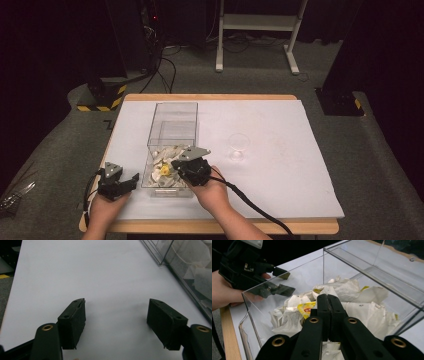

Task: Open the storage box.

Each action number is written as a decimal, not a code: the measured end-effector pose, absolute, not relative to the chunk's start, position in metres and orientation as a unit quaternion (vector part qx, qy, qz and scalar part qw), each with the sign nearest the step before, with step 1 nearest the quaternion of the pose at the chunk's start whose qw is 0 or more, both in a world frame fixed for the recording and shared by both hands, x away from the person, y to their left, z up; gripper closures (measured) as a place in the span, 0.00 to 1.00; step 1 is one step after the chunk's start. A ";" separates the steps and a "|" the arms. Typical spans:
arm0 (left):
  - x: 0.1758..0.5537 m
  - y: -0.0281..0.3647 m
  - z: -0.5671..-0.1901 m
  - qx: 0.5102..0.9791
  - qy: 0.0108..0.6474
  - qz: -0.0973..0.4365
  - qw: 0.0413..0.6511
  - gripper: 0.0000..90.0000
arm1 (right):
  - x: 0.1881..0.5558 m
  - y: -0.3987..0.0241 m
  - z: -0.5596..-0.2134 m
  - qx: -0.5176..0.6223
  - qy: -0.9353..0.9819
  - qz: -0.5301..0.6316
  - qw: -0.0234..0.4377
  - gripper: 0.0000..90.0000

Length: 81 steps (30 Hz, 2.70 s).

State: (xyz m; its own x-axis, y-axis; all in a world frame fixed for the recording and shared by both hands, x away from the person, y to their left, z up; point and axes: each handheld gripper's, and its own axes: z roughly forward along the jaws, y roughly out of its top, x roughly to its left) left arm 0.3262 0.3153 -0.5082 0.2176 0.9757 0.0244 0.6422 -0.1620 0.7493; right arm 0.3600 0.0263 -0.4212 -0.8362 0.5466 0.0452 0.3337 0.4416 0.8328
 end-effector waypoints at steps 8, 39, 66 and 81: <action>0.326 0.315 -0.508 0.714 0.566 0.266 0.314 0.35 | 0.360 0.020 -0.411 0.266 0.828 0.478 0.124 1.00; 0.326 0.315 -0.508 0.713 0.567 0.267 0.315 0.35 | 0.359 -0.023 -0.372 0.277 0.787 0.529 0.159 1.00; 0.326 0.315 -0.508 0.715 0.566 0.266 0.315 0.36 | 0.364 -0.092 -0.367 0.326 0.756 0.525 0.215 1.00; 0.326 0.315 -0.508 0.714 0.566 0.265 0.316 0.36 | 0.375 -0.124 -0.361 0.355 0.741 0.517 0.243 1.00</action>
State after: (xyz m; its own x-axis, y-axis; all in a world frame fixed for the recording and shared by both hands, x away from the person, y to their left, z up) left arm 0.3260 0.3153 -0.5083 0.2190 0.9755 0.0216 0.6406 -0.1604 0.7509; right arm 0.3750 -0.1241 -0.3606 -0.6306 0.7761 0.0064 0.2742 0.2150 0.9373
